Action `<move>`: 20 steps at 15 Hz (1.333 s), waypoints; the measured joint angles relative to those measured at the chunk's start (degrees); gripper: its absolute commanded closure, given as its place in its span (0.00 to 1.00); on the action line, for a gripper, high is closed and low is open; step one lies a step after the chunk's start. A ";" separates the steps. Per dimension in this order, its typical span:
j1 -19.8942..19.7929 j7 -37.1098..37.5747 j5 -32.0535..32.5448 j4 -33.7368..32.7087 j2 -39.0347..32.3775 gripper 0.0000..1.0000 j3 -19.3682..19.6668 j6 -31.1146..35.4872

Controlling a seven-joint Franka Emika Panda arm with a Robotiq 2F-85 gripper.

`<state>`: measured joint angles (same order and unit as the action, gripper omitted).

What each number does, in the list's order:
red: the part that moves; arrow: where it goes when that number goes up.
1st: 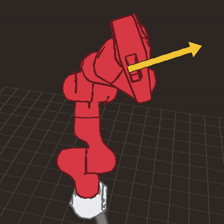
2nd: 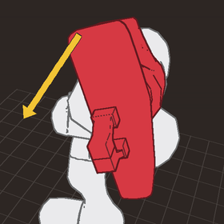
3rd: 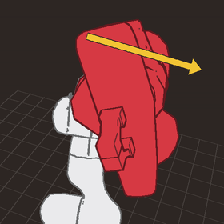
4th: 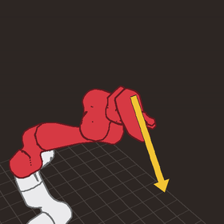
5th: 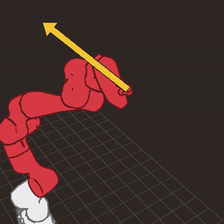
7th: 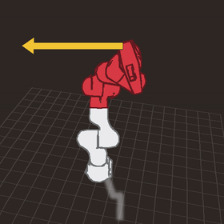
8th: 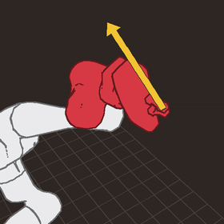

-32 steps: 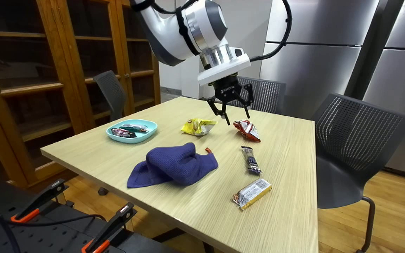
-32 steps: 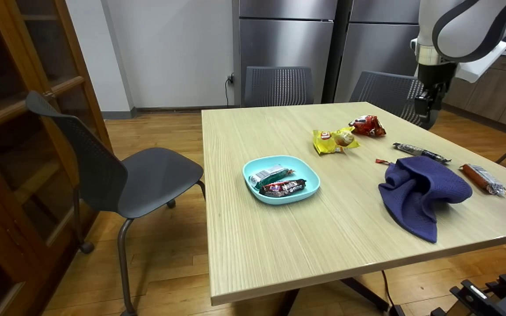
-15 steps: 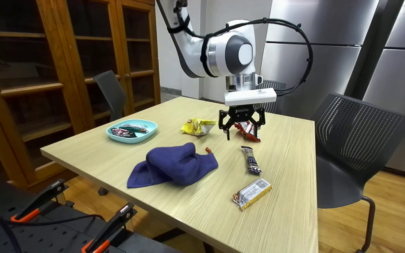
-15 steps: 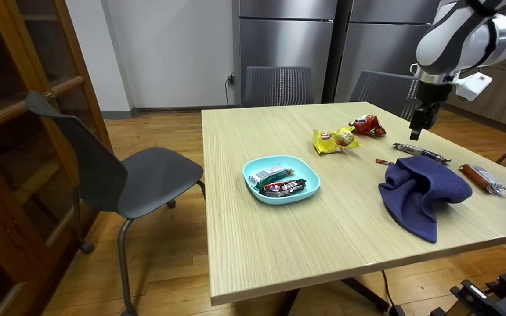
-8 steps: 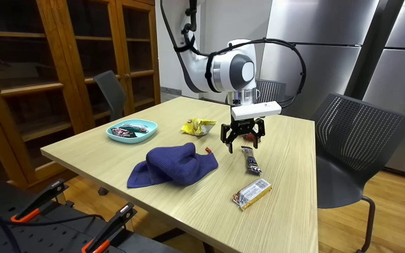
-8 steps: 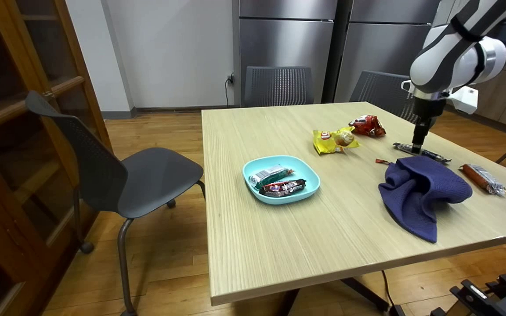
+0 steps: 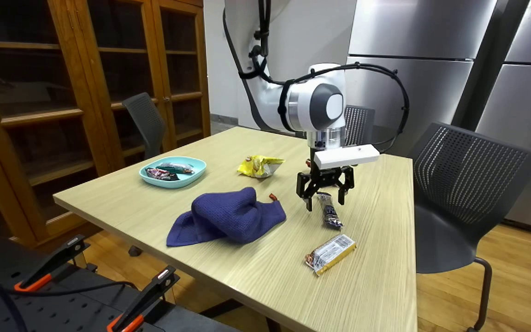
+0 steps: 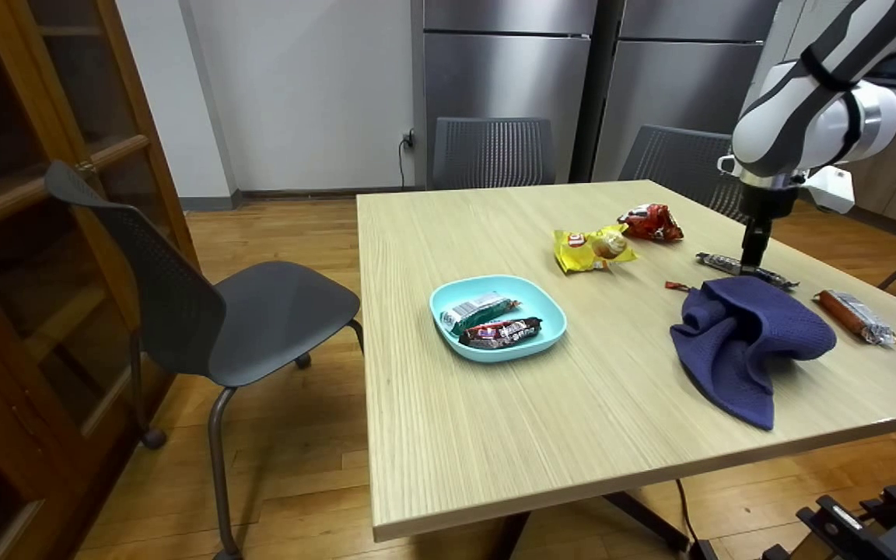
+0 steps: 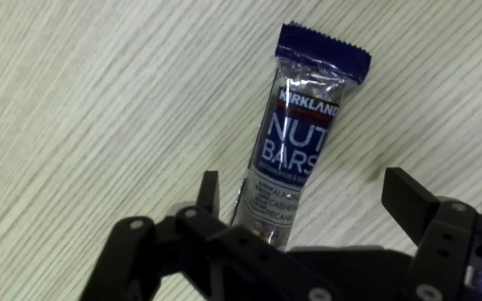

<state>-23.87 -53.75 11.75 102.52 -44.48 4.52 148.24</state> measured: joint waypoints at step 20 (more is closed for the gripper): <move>-0.66 1.63 -8.85 -5.55 -3.06 0.44 -0.16 -5.31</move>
<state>-24.53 -52.12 2.90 96.97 -47.54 4.35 142.92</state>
